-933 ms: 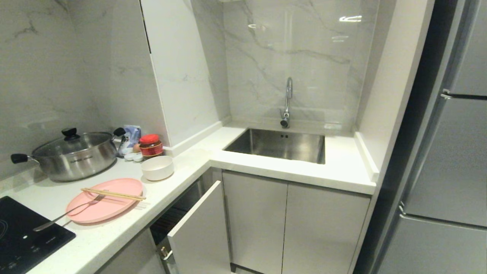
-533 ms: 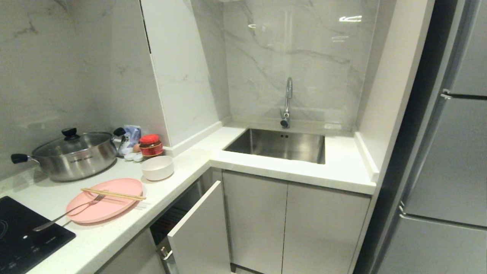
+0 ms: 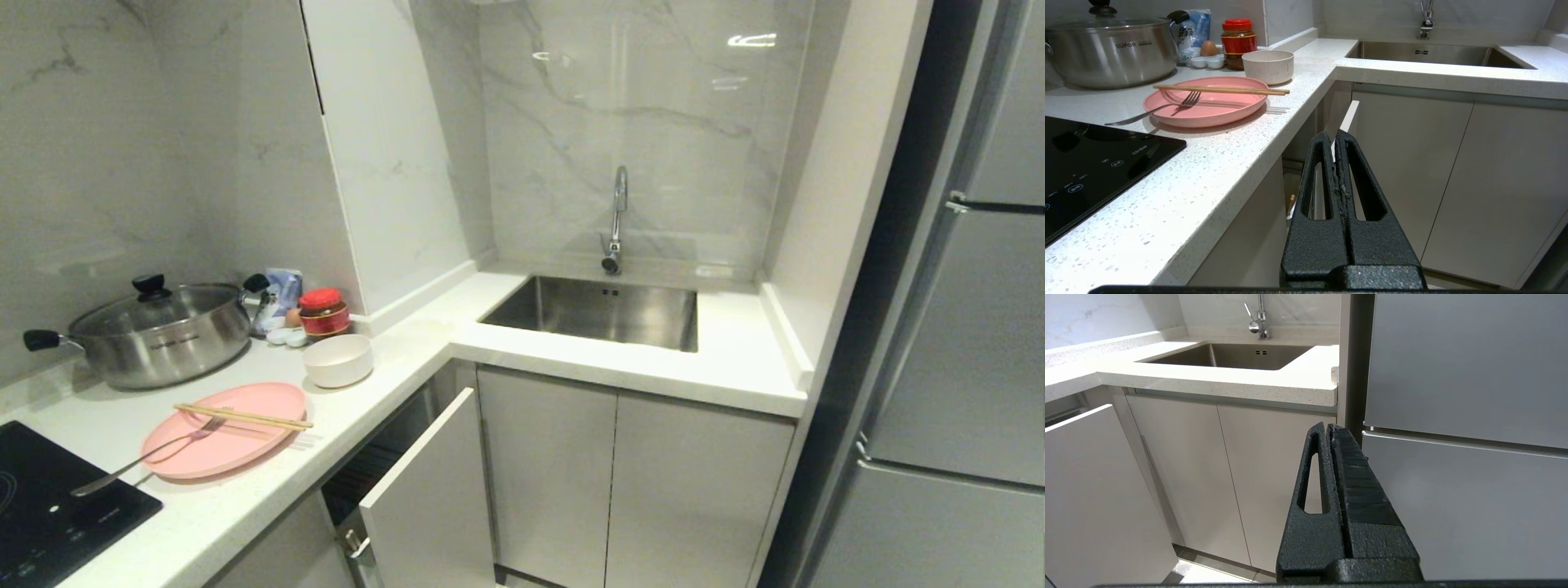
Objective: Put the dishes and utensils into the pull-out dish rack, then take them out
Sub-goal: Open the cupboard
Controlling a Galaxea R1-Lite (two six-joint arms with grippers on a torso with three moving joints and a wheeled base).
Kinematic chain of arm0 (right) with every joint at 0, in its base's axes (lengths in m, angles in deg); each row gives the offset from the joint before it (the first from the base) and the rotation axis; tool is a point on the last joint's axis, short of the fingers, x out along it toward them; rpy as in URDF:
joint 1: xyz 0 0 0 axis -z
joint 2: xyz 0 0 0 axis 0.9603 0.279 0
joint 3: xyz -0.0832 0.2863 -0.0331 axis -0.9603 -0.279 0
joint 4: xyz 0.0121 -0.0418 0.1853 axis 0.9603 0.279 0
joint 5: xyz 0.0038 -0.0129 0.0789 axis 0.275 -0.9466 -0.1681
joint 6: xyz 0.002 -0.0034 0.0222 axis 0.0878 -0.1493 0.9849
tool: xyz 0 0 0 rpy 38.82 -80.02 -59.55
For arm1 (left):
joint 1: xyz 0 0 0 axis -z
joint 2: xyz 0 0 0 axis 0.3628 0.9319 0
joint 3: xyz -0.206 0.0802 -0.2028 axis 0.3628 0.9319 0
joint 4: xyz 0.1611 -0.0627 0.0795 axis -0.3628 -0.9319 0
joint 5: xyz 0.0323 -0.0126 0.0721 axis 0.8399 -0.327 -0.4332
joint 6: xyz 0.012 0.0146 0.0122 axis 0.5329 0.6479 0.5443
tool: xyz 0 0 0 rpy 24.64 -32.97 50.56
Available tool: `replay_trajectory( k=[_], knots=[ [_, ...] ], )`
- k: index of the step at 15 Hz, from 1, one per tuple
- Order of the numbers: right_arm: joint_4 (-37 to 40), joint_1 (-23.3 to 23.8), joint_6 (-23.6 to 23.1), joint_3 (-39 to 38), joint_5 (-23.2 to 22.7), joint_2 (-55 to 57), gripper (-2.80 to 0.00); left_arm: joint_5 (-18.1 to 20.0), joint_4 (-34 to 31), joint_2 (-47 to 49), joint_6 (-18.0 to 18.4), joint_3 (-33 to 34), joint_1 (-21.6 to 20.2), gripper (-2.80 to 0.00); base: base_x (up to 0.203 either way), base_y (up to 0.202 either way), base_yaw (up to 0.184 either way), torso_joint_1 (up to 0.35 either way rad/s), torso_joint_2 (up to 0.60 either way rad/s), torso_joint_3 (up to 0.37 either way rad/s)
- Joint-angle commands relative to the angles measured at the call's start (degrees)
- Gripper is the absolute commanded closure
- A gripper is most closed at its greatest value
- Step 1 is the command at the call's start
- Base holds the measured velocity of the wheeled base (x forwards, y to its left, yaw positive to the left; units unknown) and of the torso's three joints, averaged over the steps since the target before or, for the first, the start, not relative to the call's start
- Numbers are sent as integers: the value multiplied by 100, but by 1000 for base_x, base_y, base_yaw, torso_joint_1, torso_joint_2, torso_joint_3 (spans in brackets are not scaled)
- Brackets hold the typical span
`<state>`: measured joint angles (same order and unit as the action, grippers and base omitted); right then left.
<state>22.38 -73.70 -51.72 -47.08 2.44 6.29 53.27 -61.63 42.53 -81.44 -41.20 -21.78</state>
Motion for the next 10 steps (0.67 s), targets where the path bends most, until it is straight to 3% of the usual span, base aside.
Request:
replay_trajectory(
  k=[1,4,10],
  knots=[
    [-4,-1,0,-149,0,5,0,-3,3,9,0,70,-2,0,0,0,0,0,0,0],
    [-4,-1,0,-149,0,5,0,-6,4,9,0,70,-2,0,0,0,0,-155,324,159],
    [-4,-1,2,-149,0,5,0,-6,-3,9,0,70,-2,0,0,0,0,-238,512,277]
  ],
)
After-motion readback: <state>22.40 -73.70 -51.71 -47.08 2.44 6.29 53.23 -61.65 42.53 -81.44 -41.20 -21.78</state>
